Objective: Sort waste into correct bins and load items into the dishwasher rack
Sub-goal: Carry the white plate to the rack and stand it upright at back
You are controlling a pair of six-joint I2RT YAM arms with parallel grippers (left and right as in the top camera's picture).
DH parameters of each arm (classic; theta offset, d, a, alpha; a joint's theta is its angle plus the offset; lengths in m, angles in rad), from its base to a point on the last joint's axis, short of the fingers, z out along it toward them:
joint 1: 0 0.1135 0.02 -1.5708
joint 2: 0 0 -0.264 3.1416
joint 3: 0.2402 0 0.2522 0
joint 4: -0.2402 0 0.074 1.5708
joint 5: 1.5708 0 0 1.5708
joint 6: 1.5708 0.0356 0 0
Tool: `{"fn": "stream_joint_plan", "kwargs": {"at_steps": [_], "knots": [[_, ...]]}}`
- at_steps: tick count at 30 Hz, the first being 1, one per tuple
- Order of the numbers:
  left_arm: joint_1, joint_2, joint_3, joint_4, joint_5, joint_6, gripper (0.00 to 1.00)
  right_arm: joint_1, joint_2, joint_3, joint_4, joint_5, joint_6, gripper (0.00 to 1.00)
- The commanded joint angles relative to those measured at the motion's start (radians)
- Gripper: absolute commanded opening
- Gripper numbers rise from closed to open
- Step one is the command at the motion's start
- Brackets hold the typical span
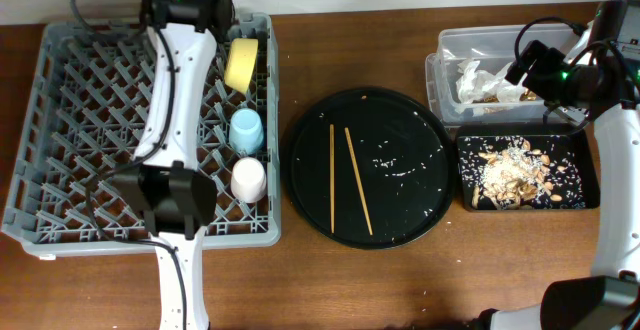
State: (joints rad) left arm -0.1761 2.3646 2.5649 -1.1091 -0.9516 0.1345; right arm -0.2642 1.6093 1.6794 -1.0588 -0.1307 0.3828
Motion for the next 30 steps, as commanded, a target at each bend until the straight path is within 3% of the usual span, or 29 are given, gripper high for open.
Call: {"fn": "stream_joint_plan", "kwargs": {"at_steps": [1,6,8,9,11,14,16,18,20,23,28,30], "knots": [[0.002,-0.005,-0.135,0.102,-0.043,0.040,0.00,-0.005,0.004,0.008,0.000,0.012,0.000,0.99],[0.002,-0.004,-0.223,0.132,-0.003,0.039,0.01,-0.005,0.004,0.008,0.000,0.012,0.000,0.98],[0.002,-0.004,-0.223,0.132,0.032,0.039,0.20,-0.005,0.004,0.008,0.000,0.012,0.000,0.98],[0.002,-0.005,-0.223,0.132,0.069,0.039,0.43,-0.005,0.004,0.008,0.000,0.012,0.000,0.98],[0.000,-0.013,-0.214,0.124,0.127,0.039,0.57,-0.005,0.004,0.008,0.000,0.012,0.000,0.98],[-0.018,-0.106,-0.183,0.064,0.363,0.039,0.63,-0.005,0.004,0.008,0.000,0.012,0.000,0.98],[-0.034,-0.167,-0.181,0.033,0.497,0.039,0.64,-0.005,0.004,0.008,0.000,0.012,0.000,0.98],[-0.078,-0.243,-0.181,-0.045,0.769,0.039,0.63,-0.005,0.004,0.008,0.000,0.012,0.000,0.98],[-0.145,-0.261,-0.182,-0.135,0.919,0.000,0.63,-0.005,0.004,0.008,0.000,0.012,0.000,0.98],[-0.254,-0.206,-0.245,-0.170,1.028,-0.163,0.62,-0.005,0.004,0.008,0.000,0.012,0.000,0.98],[-0.341,-0.037,-0.339,-0.111,1.038,-0.259,0.45,-0.005,0.004,0.008,0.000,0.012,0.000,0.98],[-0.343,0.033,-0.339,-0.124,1.060,-0.277,0.43,-0.005,0.004,0.008,0.000,0.012,0.000,0.98]]}}
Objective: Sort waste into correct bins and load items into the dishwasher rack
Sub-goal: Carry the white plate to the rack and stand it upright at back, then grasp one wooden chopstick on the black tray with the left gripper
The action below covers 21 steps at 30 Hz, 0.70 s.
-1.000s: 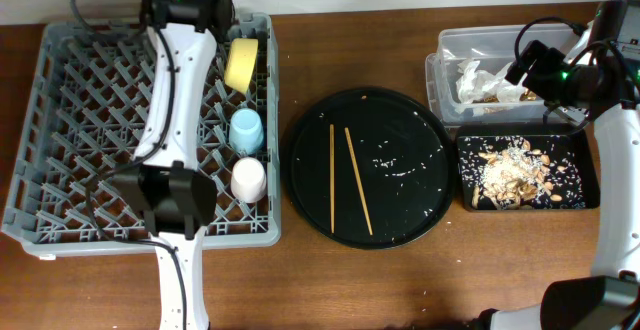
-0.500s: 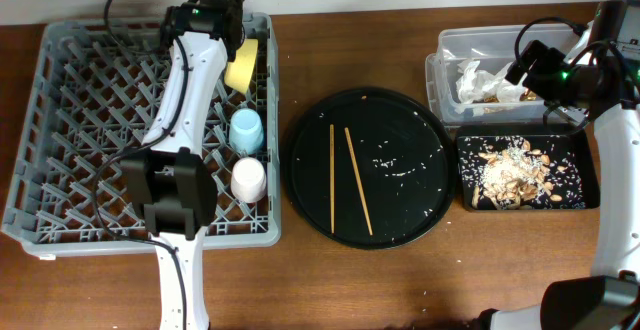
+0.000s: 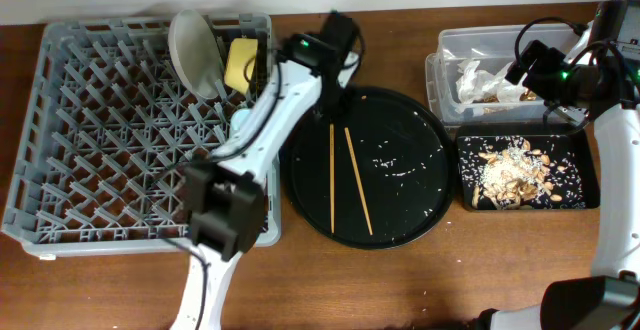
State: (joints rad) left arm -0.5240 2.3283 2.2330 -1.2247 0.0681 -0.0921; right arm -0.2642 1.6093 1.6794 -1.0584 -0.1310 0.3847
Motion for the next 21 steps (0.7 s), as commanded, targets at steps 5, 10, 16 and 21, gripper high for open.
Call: {"fn": "stream_joint_plan", "kwargs": {"at_steps": [5,10,16,21], "knots": [[0.005,0.202,-0.007,-0.040,0.101,-0.054,0.42,-0.005,0.004,0.008,0.000,0.012,-0.002,0.99],[-0.010,0.251,-0.007,-0.043,0.097,-0.073,0.37,-0.005,0.004,0.008,0.000,0.012,-0.002,0.99],[-0.002,0.255,0.009,-0.048,0.102,-0.079,0.08,-0.005,0.004,0.008,0.000,0.012,-0.002,0.98],[-0.006,0.255,0.112,-0.121,0.100,-0.079,0.04,-0.005,0.004,0.008,0.000,0.012,-0.002,0.98]]}}
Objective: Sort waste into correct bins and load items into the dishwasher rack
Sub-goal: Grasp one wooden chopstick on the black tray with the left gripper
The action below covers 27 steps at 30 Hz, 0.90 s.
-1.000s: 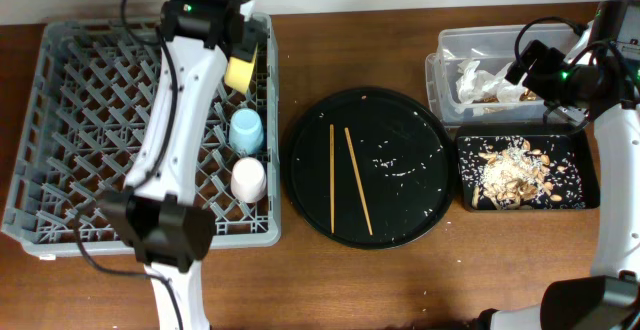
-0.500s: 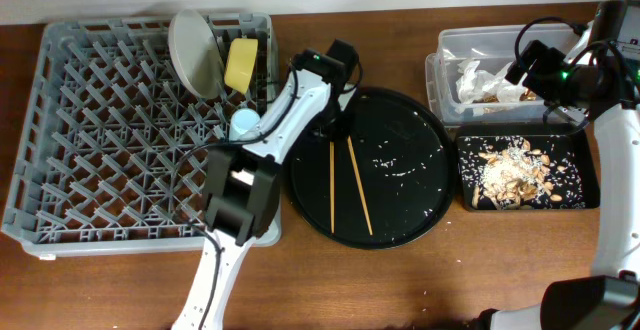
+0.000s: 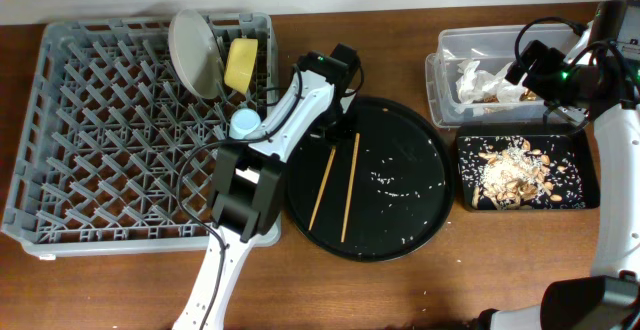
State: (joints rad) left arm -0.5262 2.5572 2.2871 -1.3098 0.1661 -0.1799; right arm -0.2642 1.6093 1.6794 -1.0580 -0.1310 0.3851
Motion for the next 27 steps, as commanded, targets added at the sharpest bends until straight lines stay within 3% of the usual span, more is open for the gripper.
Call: {"fn": "stream_joint_plan", "kwargs": {"at_steps": [1,7,9,11,14,17,21,24,27], "knots": [[-0.003,0.026,0.080,-0.056,0.002,0.009,0.04,-0.005,0.004,0.008,0.000,0.012,-0.002,0.98],[0.001,0.026,0.332,-0.198,-0.047,0.034,0.04,-0.005,0.004,0.008,0.000,0.012,-0.002,0.99],[0.021,0.025,0.578,-0.346,-0.143,0.042,0.04,-0.005,0.004,0.008,0.000,0.012,-0.002,0.98],[0.058,0.005,0.731,-0.378,-0.142,0.057,0.01,-0.005,0.004,0.008,0.000,0.012,-0.002,0.98],[0.132,-0.113,0.769,-0.378,-0.180,0.062,0.01,-0.005,0.004,0.008,0.000,0.012,-0.002,0.98],[0.249,-0.301,0.682,-0.378,-0.267,0.080,0.01,-0.005,0.004,0.008,0.000,0.012,-0.002,0.98],[0.367,-0.377,0.345,-0.371,-0.356,0.080,0.01,-0.005,0.004,0.008,0.000,0.012,-0.002,0.98],[0.397,-0.377,0.031,-0.220,-0.399,0.130,0.01,-0.005,0.004,0.008,0.000,0.012,-0.002,0.98],[0.398,-0.377,-0.142,-0.104,-0.412,0.133,0.03,-0.005,0.004,0.008,0.000,0.012,-0.002,0.98]]}}
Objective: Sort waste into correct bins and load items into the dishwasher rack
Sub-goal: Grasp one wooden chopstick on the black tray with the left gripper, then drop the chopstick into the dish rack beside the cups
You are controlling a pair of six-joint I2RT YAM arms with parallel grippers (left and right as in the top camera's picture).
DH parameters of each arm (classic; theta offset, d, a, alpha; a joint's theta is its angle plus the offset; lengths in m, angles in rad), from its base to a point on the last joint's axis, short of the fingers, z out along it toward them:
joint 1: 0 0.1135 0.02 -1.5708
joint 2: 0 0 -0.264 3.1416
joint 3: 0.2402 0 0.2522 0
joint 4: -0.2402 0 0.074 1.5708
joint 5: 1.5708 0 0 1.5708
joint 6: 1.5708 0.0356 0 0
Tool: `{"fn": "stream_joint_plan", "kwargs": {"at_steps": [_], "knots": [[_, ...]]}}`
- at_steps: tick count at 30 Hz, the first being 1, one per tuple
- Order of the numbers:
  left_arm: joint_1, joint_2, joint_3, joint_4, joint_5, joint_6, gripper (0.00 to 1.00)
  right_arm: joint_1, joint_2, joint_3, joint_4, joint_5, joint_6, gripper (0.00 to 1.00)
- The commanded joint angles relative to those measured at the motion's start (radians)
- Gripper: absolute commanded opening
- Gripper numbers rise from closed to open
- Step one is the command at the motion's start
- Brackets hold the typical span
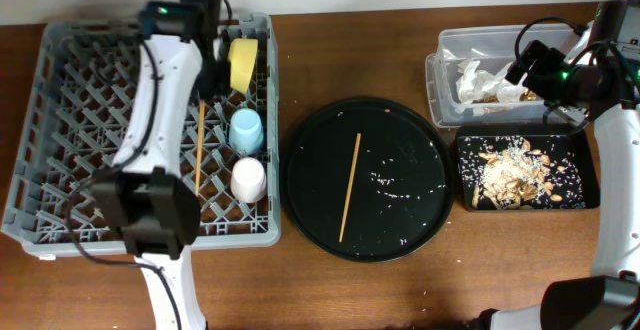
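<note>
One wooden chopstick (350, 188) lies on the round black plate (310, 170) among scattered rice grains. A second chopstick (198, 142) hangs lengthwise over the grey dishwasher rack (90, 120), just left of the cups. Its far end is at my left gripper (203, 82), which looks shut on it. The left arm reaches over the rack's far right part. My right gripper (518, 68) hovers over the clear bin (450, 45) at the far right and looks open with nothing in it.
A yellow item (242, 62), a blue cup (246, 130) and a white cup (248, 178) sit along the rack's right side. The clear bin holds crumpled paper (470, 78). A black tray (572, 142) of food scraps lies in front of the bin.
My left gripper was at the plate's left edge beside two chopsticks. It is now over the rack with one chopstick, and a single chopstick is left on the plate. The right arm is unchanged.
My left arm first reached over the rack's far right corner while two chopsticks lay on the plate. Then it was at the plate's far edge, and a grey bowl stood in the rack. Then it was down by the shifted chopsticks. Now one chopstick is over the rack.
</note>
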State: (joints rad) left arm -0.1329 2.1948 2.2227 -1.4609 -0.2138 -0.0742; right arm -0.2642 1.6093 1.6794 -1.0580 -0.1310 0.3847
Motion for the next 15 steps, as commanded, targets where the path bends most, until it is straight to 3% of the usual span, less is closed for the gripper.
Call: {"fn": "stream_joint_plan", "kwargs": {"at_steps": [1,3,4,8,11,13,15], "knots": [[0.005,-0.014,-0.109,0.073,-0.066,0.027,0.26,-0.005,0.004,0.008,0.000,0.012,-0.002,0.99],[0.005,-0.015,-0.106,0.085,-0.082,0.027,0.45,-0.005,0.004,0.008,0.000,0.012,-0.002,0.99],[0.005,-0.017,-0.091,0.085,-0.078,0.027,0.49,-0.005,0.004,0.008,0.000,0.012,-0.002,0.98],[-0.039,-0.019,0.060,0.047,0.080,0.035,0.51,-0.005,0.004,0.008,0.000,0.012,-0.002,0.98],[-0.174,-0.019,0.110,0.093,0.284,0.212,0.51,-0.005,0.004,0.008,0.000,0.012,-0.002,0.99],[-0.303,0.003,0.108,0.129,0.283,0.192,0.51,-0.005,0.004,0.008,0.000,0.012,-0.002,0.98],[-0.383,0.035,0.100,0.152,0.262,0.049,0.51,-0.005,0.004,0.008,0.000,0.012,-0.002,0.98]]}}
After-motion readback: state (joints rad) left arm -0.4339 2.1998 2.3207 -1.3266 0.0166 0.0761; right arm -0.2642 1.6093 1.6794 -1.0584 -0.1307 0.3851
